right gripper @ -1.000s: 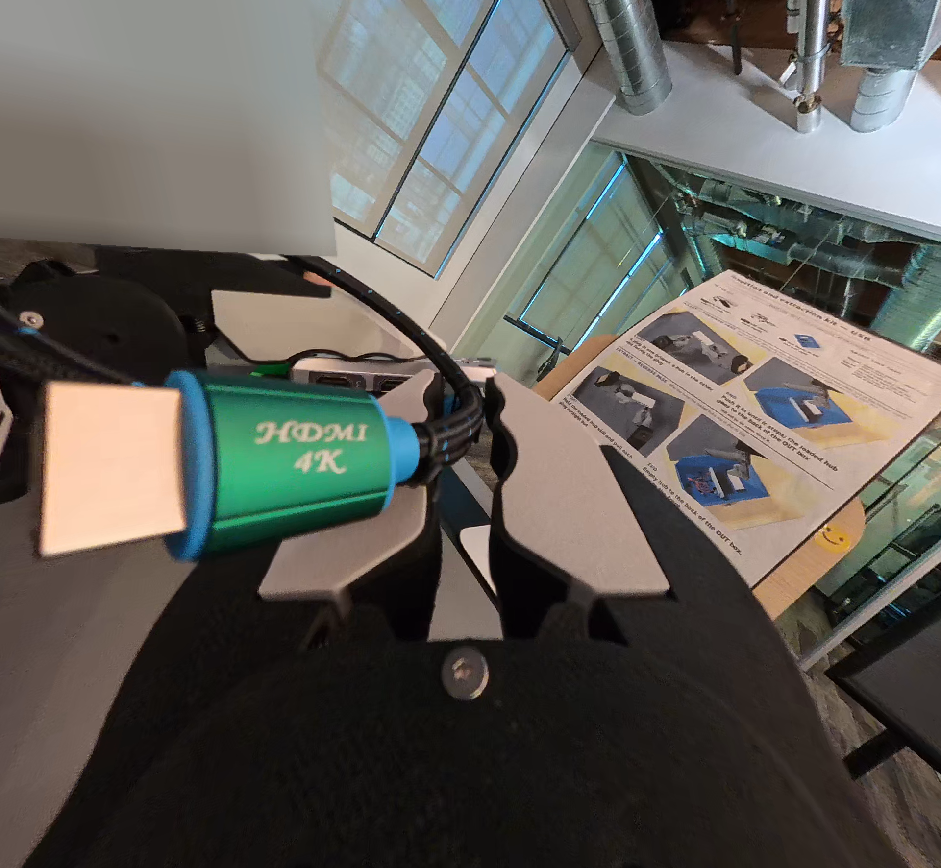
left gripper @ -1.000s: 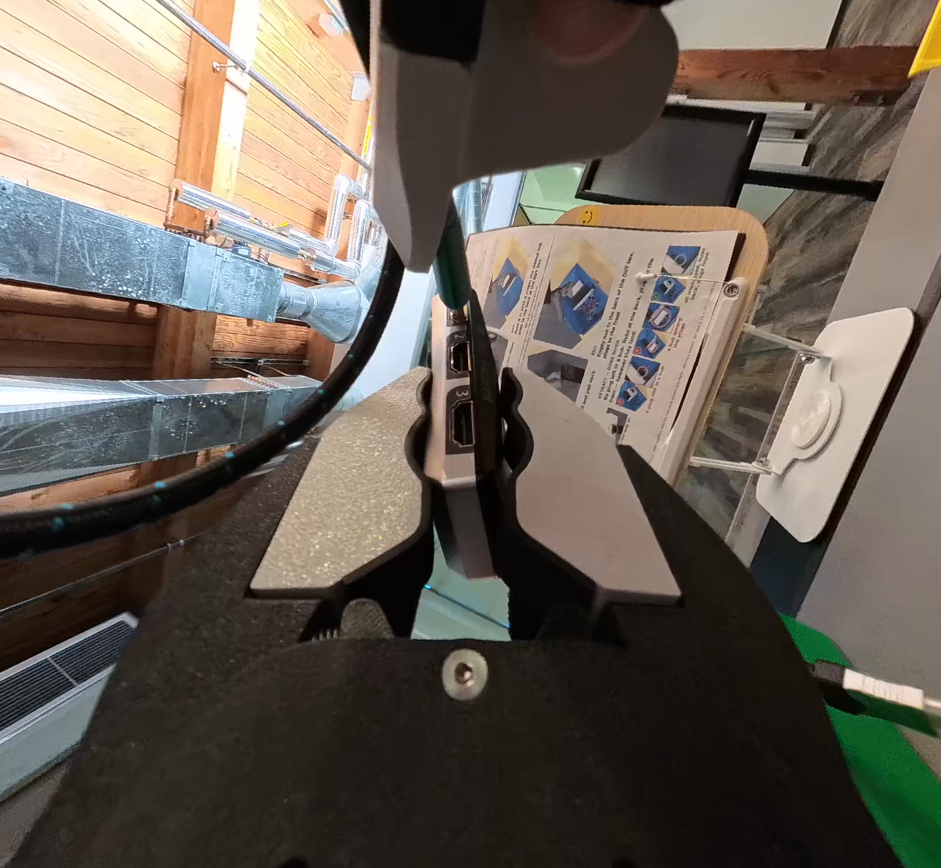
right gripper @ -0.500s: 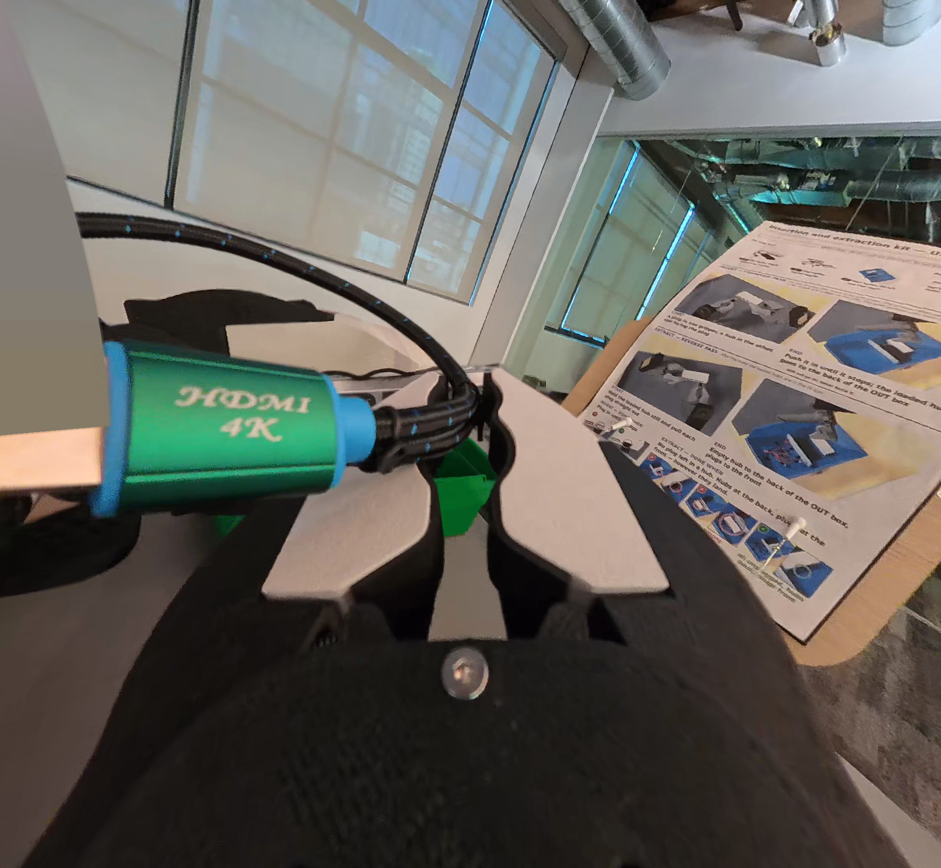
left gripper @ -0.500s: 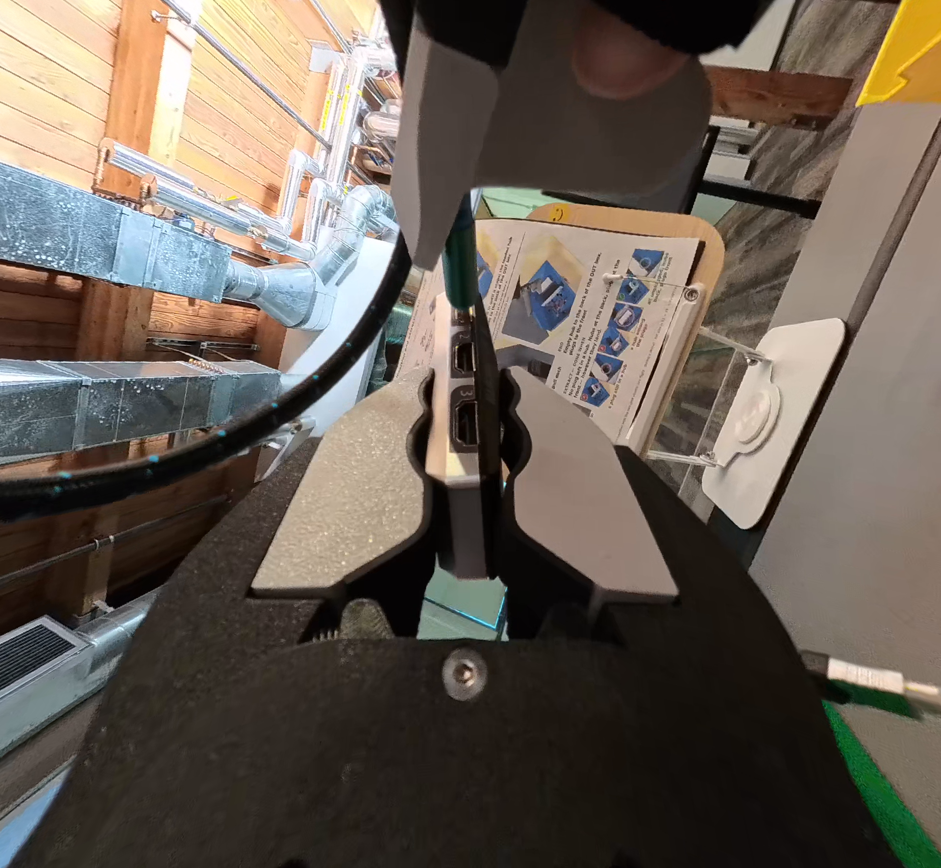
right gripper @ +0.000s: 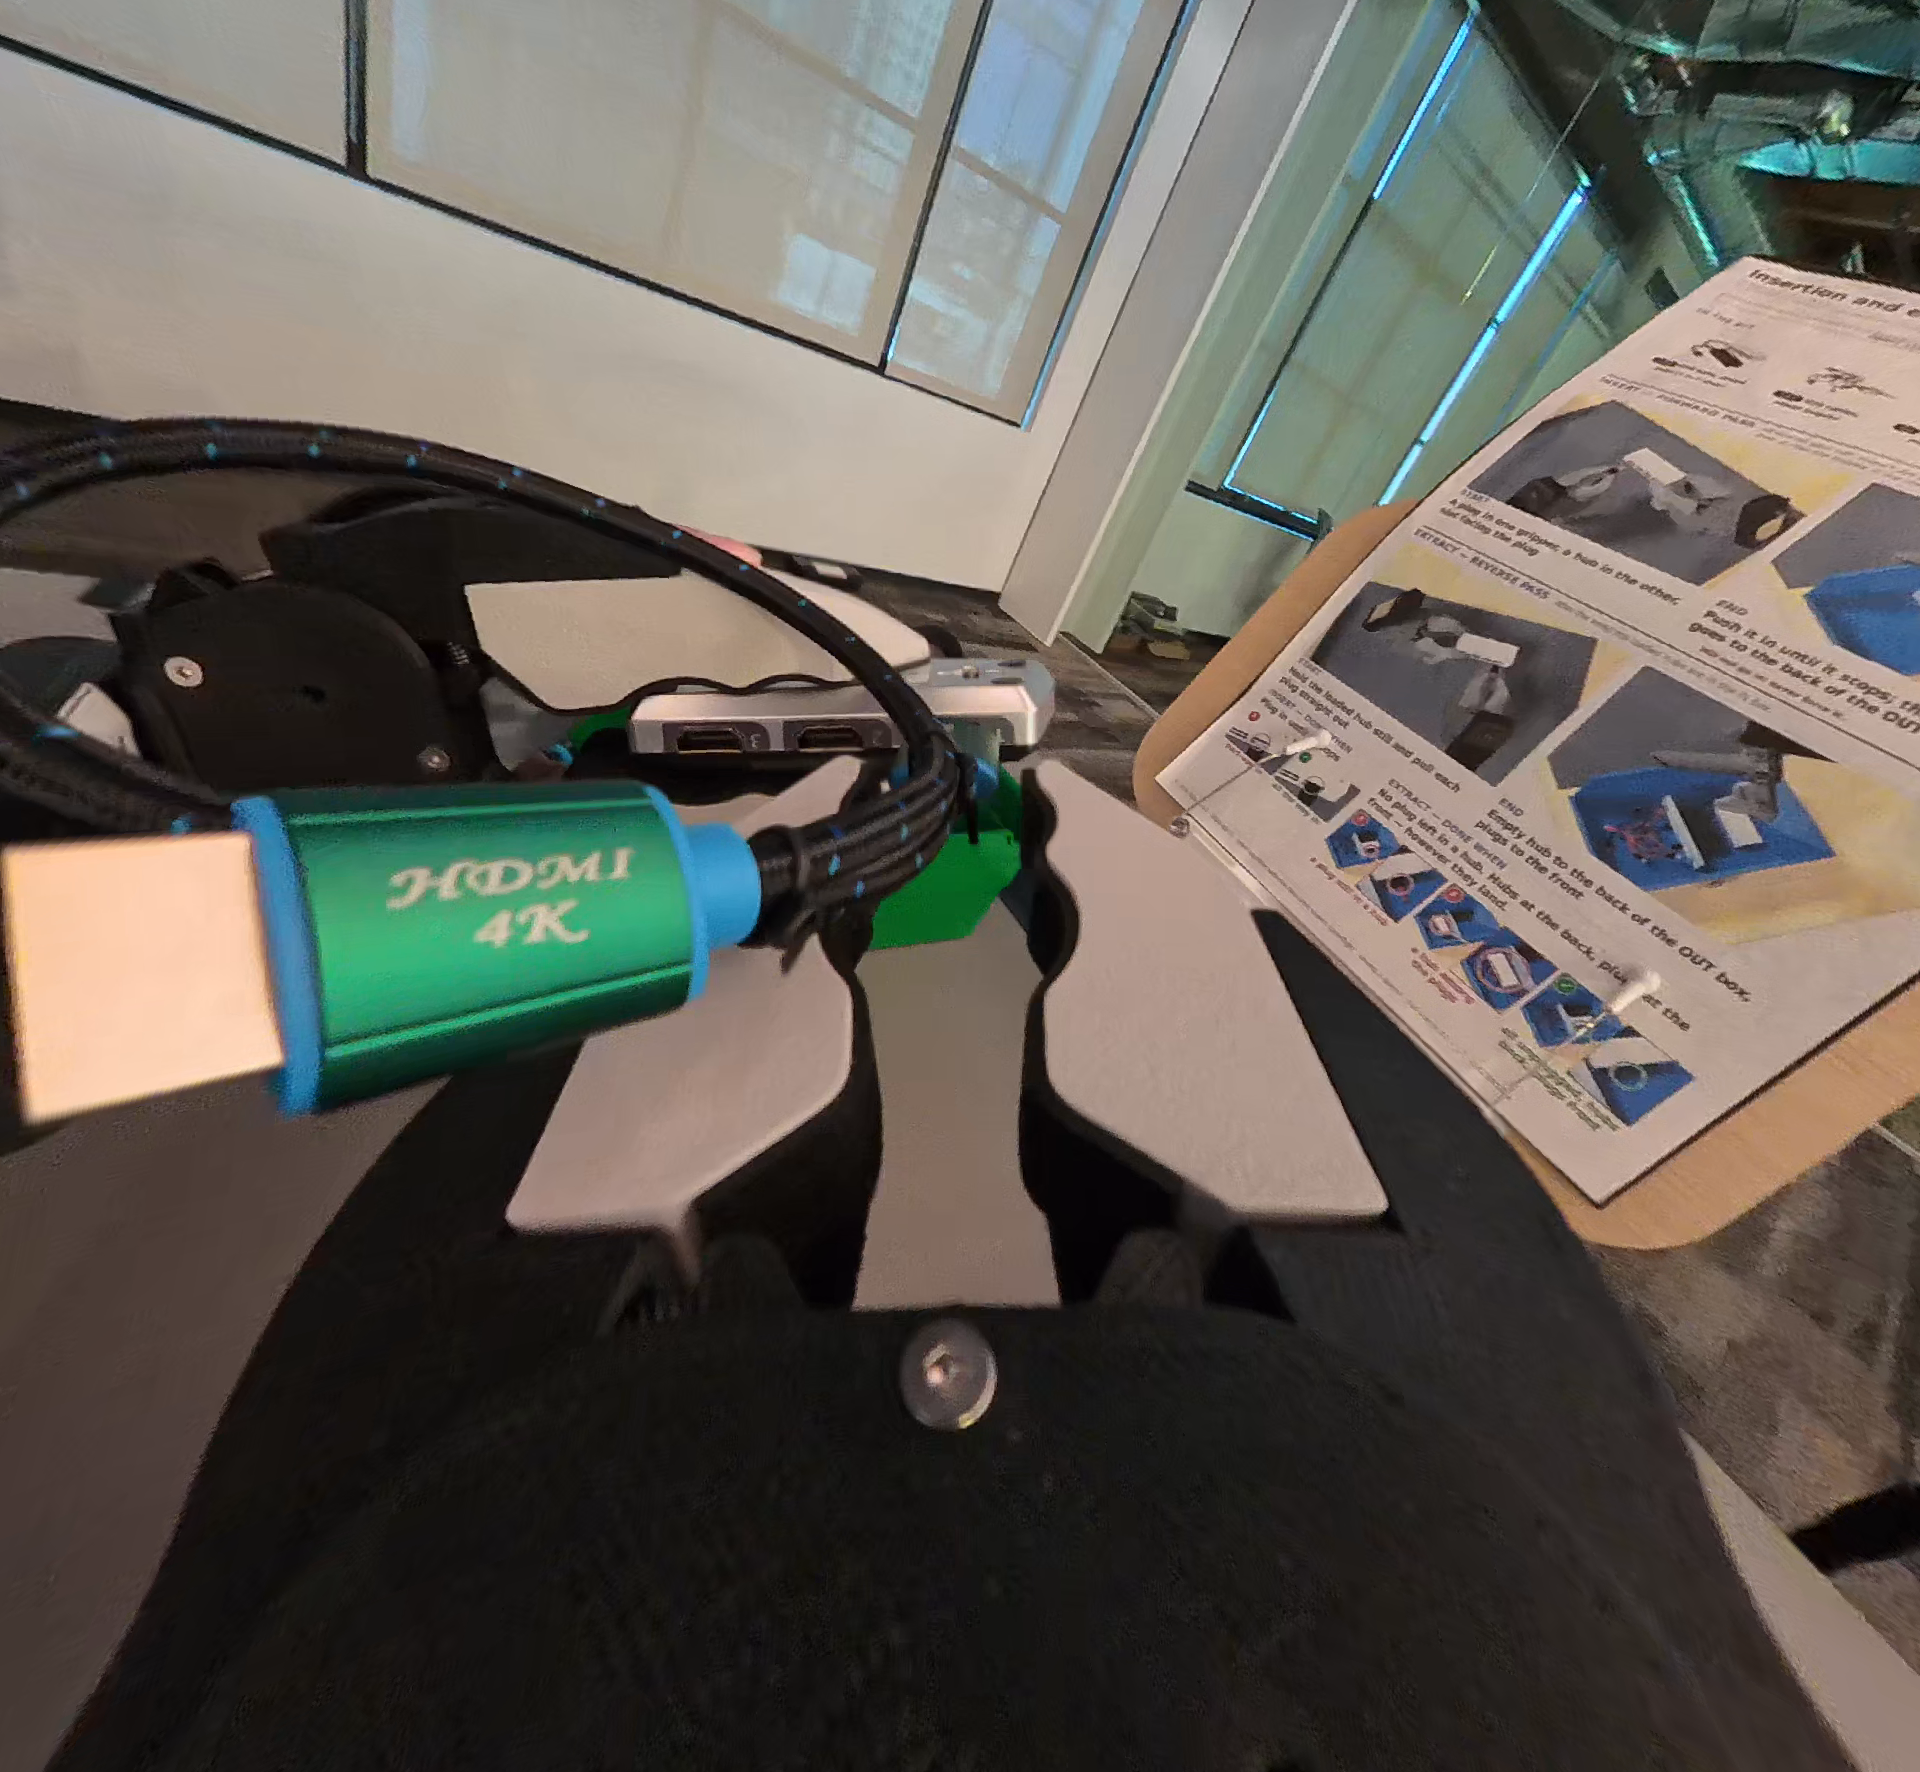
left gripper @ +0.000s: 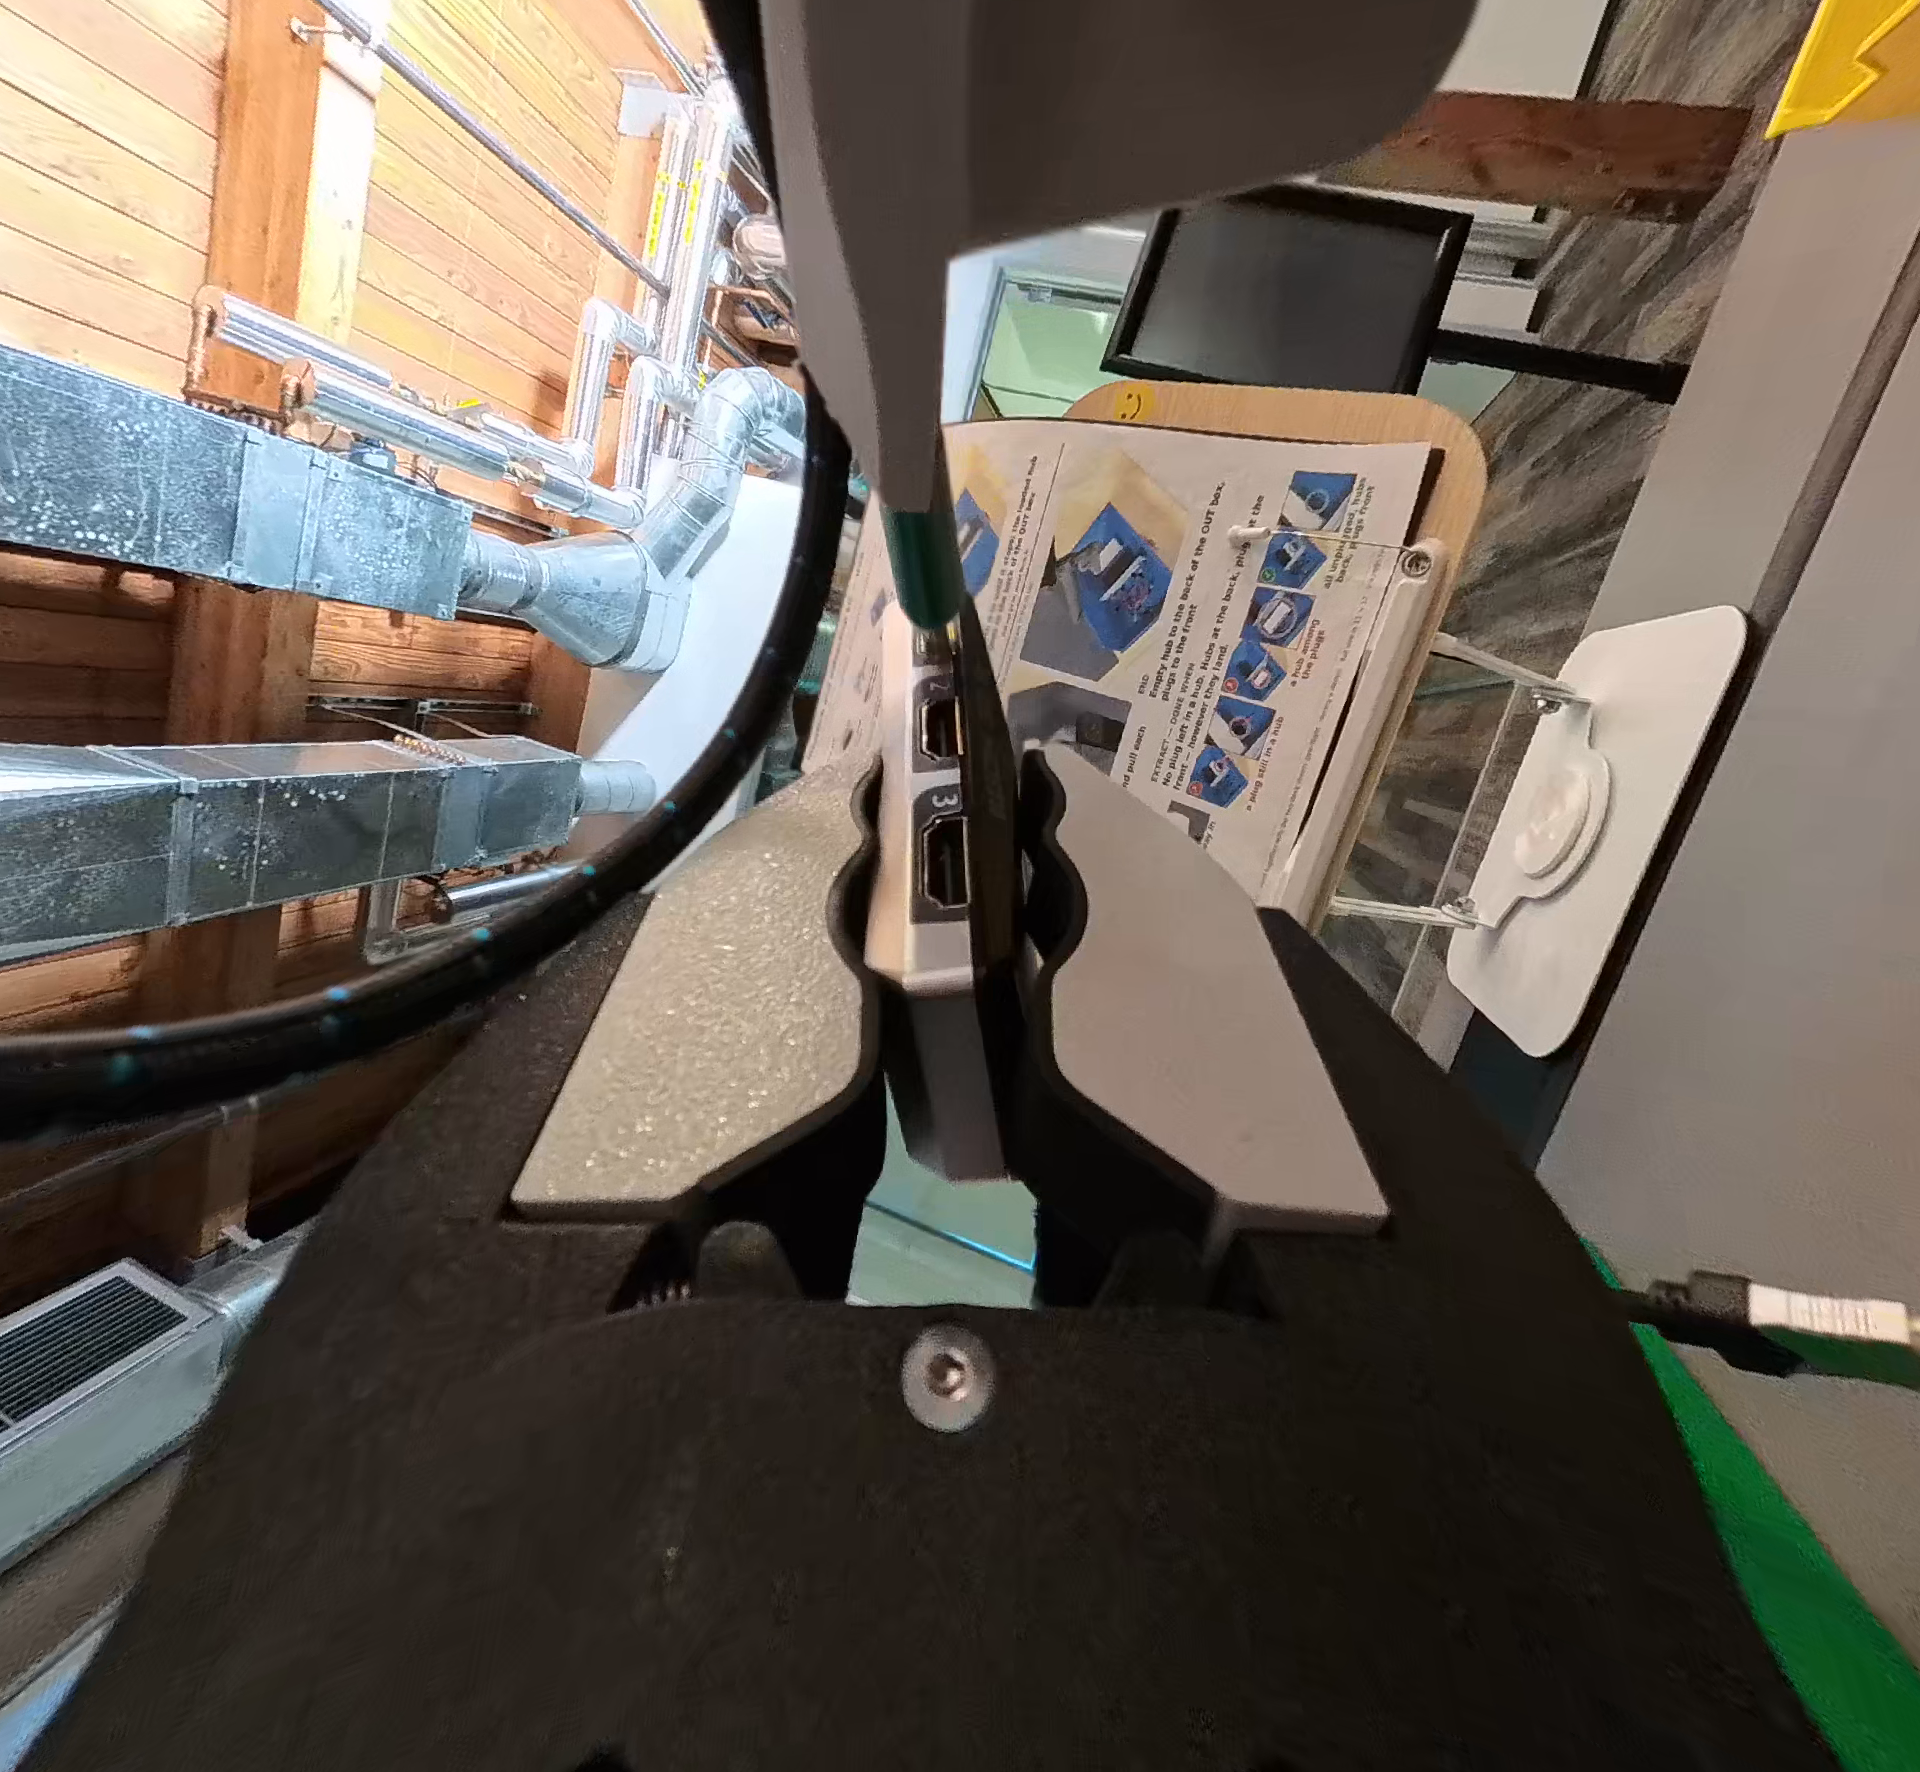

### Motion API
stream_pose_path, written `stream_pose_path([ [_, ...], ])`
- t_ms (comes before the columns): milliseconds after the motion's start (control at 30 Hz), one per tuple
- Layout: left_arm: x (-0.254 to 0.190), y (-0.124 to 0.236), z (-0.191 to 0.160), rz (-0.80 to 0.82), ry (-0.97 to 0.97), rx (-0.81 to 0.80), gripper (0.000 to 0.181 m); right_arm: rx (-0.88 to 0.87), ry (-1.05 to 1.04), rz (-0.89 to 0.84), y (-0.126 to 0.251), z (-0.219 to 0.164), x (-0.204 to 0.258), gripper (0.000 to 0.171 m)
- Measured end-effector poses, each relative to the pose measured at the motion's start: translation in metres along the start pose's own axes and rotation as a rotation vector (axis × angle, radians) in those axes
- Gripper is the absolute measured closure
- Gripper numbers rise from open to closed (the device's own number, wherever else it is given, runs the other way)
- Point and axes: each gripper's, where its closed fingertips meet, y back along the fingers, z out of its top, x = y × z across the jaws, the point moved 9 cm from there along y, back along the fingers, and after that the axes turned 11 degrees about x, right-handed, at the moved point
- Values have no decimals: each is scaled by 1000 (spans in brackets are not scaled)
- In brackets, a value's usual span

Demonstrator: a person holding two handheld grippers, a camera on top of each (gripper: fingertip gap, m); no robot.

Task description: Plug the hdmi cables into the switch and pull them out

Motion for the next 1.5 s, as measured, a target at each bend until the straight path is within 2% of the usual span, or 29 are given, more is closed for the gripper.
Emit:
stream_pose_path([
  [100,0,1,1,0,6,-7,156,21,21,-7,0,1,2,152],
  [300,7,8,2,11,67,-55,158,25,30,13,7,8,6,152],
  [633,7,9,0,-2,43,-56,159,28,23,-24,4,6,12,152],
  [800,12,14,5,-2,72,-89,159,-15,-22,94,10,7,5,152],
  [967,12,16,7,-10,83,-102,159,2,-2,111,13,8,4,152],
  [1500,11,18,8,-18,87,-100,158,46,-26,69,11,11,9,152],
])
